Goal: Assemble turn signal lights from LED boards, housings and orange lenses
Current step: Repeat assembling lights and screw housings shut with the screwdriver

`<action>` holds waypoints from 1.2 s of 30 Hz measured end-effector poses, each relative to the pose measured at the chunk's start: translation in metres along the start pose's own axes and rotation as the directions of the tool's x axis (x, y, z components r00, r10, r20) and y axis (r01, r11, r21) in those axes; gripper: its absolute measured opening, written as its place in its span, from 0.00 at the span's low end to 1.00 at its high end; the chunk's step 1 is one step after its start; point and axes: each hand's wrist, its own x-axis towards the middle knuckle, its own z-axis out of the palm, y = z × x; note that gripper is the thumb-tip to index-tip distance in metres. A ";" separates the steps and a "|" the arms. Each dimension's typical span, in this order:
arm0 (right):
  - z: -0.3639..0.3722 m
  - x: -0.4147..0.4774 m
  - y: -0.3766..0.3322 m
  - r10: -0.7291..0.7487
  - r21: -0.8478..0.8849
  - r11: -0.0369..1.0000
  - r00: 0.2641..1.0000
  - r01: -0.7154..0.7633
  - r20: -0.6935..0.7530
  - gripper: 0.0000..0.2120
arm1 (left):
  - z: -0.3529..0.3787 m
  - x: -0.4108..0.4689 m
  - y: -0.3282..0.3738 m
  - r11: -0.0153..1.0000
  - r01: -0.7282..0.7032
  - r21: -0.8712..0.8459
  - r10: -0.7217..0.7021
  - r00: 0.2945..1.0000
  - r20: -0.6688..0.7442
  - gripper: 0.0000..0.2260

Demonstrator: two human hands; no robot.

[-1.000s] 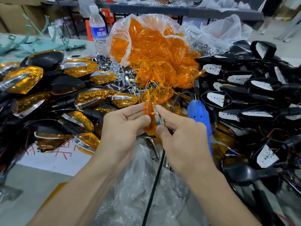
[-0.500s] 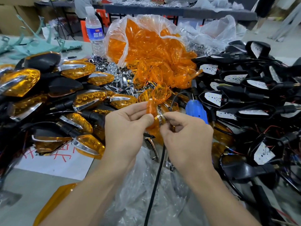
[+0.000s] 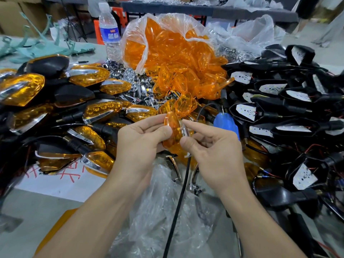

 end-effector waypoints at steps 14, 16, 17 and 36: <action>0.005 0.007 0.014 0.061 0.208 0.976 0.998 -0.060 0.000 0.16 | 0.001 -0.003 0.000 1.000 0.007 0.006 -0.007 1.000 0.028 0.11; 0.004 0.005 0.012 0.043 0.179 0.983 0.999 -0.039 -0.017 0.18 | 0.001 -0.004 0.000 1.000 0.006 -0.005 -0.006 0.999 0.033 0.11; 0.004 0.004 0.011 0.029 0.157 0.987 0.999 -0.024 -0.028 0.19 | 0.001 -0.005 0.000 1.000 0.003 -0.006 -0.003 0.999 0.036 0.11; 0.014 -0.010 0.004 -0.060 0.036 0.997 0.994 0.064 -0.091 0.19 | 0.018 -0.021 -0.004 0.919 -0.270 0.288 0.300 0.952 -0.066 0.21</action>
